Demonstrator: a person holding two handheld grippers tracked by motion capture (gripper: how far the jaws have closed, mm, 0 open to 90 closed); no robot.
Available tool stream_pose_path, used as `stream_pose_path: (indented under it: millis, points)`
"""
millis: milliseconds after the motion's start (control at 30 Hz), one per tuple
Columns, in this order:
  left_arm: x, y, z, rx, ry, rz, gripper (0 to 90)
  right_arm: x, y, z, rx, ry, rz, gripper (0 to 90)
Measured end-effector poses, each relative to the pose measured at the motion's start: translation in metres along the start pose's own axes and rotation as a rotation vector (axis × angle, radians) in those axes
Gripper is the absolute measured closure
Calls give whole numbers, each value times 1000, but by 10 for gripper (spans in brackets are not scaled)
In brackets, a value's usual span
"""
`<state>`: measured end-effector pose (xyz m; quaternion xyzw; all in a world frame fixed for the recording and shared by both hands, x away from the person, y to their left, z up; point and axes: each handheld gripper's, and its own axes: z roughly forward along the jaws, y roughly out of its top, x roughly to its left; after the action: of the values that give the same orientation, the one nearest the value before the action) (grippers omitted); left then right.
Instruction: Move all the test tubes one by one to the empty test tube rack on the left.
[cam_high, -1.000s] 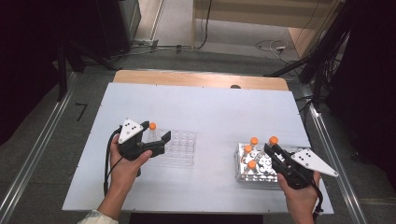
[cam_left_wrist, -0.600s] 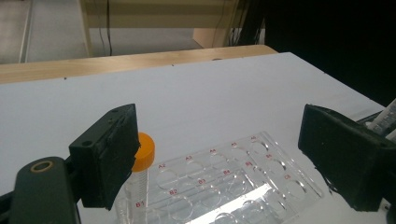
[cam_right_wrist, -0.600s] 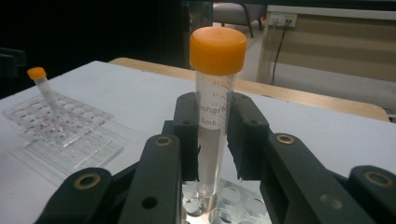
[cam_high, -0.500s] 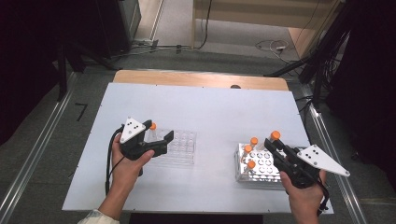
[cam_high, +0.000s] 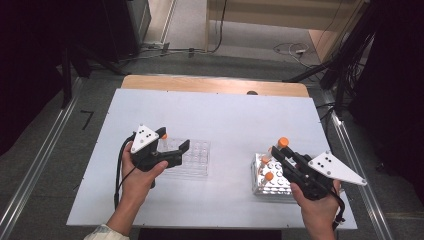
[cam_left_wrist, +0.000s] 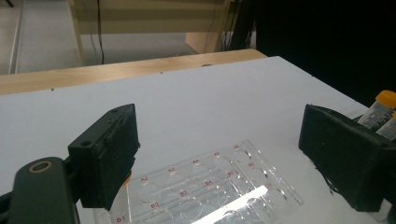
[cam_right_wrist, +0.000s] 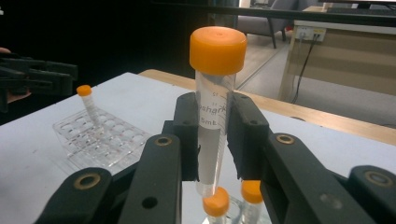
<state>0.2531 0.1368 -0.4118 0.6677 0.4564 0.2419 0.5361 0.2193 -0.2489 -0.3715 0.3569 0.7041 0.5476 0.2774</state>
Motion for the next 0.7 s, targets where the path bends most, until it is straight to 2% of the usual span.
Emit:
stream_pose_path:
  millis: [367, 700]
  points:
    - [-6, 4, 1, -3, -20, 10, 124, 18, 1, 25, 16, 57, -12, 722]
    - [-11, 3, 2, 2, -42, 20, 124, 38, -6, 54, 59, 95, -20, 722]
